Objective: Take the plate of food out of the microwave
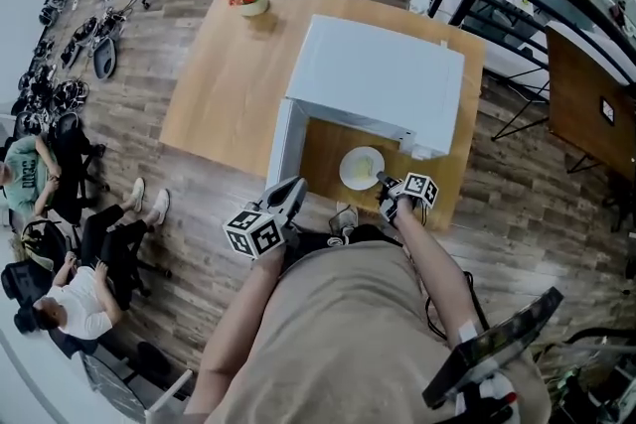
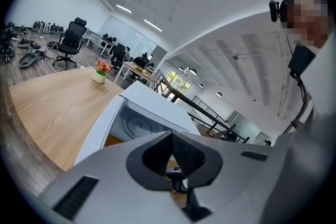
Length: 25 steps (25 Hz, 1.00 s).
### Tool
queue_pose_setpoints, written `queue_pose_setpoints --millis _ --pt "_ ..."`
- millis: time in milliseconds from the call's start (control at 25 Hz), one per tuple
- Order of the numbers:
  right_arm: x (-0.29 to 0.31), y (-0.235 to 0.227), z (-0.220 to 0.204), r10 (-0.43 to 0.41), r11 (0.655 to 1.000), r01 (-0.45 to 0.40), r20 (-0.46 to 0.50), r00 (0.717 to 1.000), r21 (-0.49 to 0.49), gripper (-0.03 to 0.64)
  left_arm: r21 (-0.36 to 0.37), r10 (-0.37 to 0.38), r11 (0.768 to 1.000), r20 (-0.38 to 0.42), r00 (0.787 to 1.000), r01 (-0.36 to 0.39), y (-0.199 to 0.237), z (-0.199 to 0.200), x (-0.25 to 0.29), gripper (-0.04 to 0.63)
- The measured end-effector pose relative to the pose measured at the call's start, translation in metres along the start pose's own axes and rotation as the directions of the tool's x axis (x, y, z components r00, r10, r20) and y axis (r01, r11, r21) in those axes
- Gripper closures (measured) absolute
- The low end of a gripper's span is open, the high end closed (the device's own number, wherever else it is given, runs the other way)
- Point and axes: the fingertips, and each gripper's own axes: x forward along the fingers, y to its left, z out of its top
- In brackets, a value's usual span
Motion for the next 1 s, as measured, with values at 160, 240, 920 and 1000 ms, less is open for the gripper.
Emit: queue_pose_setpoints --millis 160,240,920,1000 --pt "0.014 -0.020 0.006 -0.079 0.997 0.079 0.003 0.997 0.002 0.601 -0.007 0.011 1.000 -0.004 1.000 -0.011 0.002 -0.005 0.005 0.592" --pt "0.019 -0.026 0.008 -0.127 0.991 0.127 -0.003 0.992 -0.030 0.601 -0.013 0.010 1.000 -0.014 1.000 -0.010 0.000 -0.009 0.008 0.592" --pt "0.013 -0.030 0.000 -0.333 0.886 0.350 0.107 0.937 -0.305 0.385 -0.089 -0.010 0.996 0.001 1.000 0.010 -0.027 -0.021 -0.026 0.592" --pt "0.011 -0.021 0.001 -0.307 0.888 0.341 0.154 0.939 -0.309 0.312 -0.090 -0.013 0.996 0.006 1.000 0.013 -0.028 -0.020 -0.030 0.592"
